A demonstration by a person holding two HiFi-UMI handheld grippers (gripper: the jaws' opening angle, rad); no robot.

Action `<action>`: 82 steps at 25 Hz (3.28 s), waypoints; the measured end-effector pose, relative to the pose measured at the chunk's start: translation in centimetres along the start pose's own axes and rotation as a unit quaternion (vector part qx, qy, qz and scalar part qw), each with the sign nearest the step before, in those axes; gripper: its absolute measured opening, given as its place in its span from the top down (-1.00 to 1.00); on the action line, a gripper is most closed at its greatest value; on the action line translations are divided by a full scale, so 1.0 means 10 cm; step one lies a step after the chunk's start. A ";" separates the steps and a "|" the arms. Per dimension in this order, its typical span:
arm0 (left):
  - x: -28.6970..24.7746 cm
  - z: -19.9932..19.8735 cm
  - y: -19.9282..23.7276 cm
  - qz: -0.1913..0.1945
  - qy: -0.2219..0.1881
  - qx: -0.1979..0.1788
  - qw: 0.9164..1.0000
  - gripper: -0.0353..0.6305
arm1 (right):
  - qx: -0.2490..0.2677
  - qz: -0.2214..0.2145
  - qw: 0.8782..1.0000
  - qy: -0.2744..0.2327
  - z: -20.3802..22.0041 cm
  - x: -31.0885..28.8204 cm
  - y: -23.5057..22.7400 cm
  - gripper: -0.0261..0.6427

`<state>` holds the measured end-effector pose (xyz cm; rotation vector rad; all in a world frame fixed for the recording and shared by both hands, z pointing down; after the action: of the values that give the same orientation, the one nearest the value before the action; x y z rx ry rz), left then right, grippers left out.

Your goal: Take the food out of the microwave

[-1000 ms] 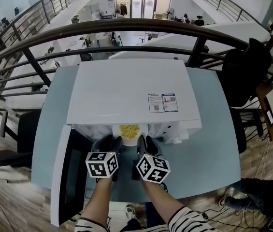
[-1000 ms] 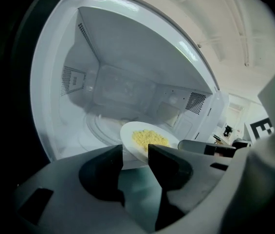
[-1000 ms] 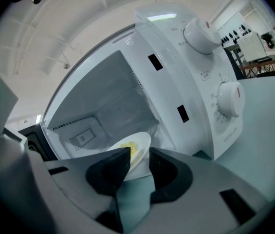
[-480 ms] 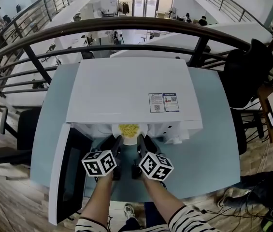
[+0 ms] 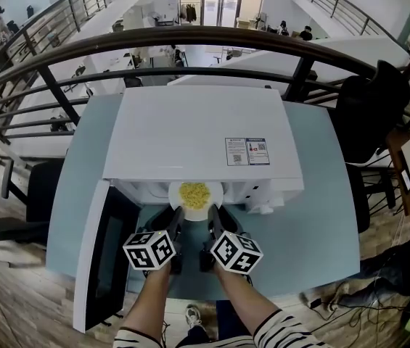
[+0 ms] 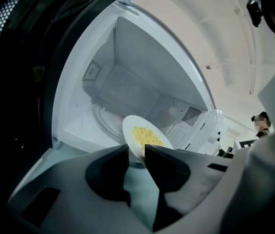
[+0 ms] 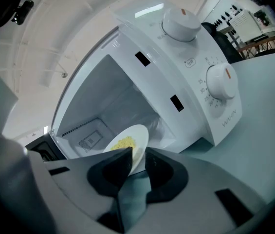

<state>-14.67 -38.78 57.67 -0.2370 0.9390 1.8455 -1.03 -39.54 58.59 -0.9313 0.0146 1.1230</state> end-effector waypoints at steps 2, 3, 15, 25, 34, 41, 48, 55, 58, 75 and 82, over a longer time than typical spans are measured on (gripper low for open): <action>0.06 0.03 -0.03 -0.001 -0.003 -0.001 1.000 0.54 | 0.005 -0.002 1.000 -0.001 0.01 0.06 0.03 0.65; 0.09 0.05 -0.04 -0.002 -0.004 -0.002 1.000 0.54 | 0.008 -0.003 1.000 -0.001 0.02 0.09 0.05 0.65; 0.57 0.36 -0.26 0.003 -0.008 -0.014 1.000 0.55 | 0.005 -0.005 1.000 -0.002 0.28 0.61 0.17 0.65; 0.99 0.57 -0.50 0.018 -0.025 -0.020 0.999 0.55 | 0.019 -0.012 1.000 -0.014 0.42 1.11 0.33 0.66; 1.40 0.78 -0.76 0.033 -0.035 -0.029 0.998 0.56 | 0.007 -0.006 1.000 -0.028 0.59 1.60 0.43 0.66; 1.68 0.88 -0.93 0.046 -0.045 -0.042 0.997 0.56 | 0.013 -0.006 0.999 -0.046 0.68 1.95 0.55 0.66; 1.92 1.13 -1.05 0.056 -0.039 -0.047 0.997 0.56 | 0.007 0.003 0.999 -0.049 0.90 2.29 0.57 0.66; 2.10 1.40 -1.07 0.061 -0.030 -0.040 0.997 0.56 | 0.008 0.013 0.999 -0.042 1.15 2.52 0.57 0.66; 2.16 1.50 -1.08 0.062 -0.023 -0.041 0.997 0.57 | 0.007 0.019 0.999 -0.039 1.25 2.60 0.56 0.66; 2.23 1.77 -0.98 0.064 -0.004 -0.024 0.998 0.57 | 0.008 0.035 0.999 -0.023 1.50 2.68 0.53 0.68; 2.20 1.84 -0.99 0.064 0.003 -0.014 0.998 0.57 | 0.004 0.039 0.999 -0.017 1.53 2.70 0.49 0.68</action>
<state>-12.21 -8.80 53.32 -0.2027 0.9508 1.9783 1.49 -8.62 53.26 -0.9104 0.0281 1.2096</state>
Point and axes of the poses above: the fingertips, and each gripper's own axes: x backward along the fingers, y to its left, z out of its underside, the point moved 2 cm from there along x, backward along the fingers, and after that the axes turned 11 degrees about y, right-handed, at the moved point
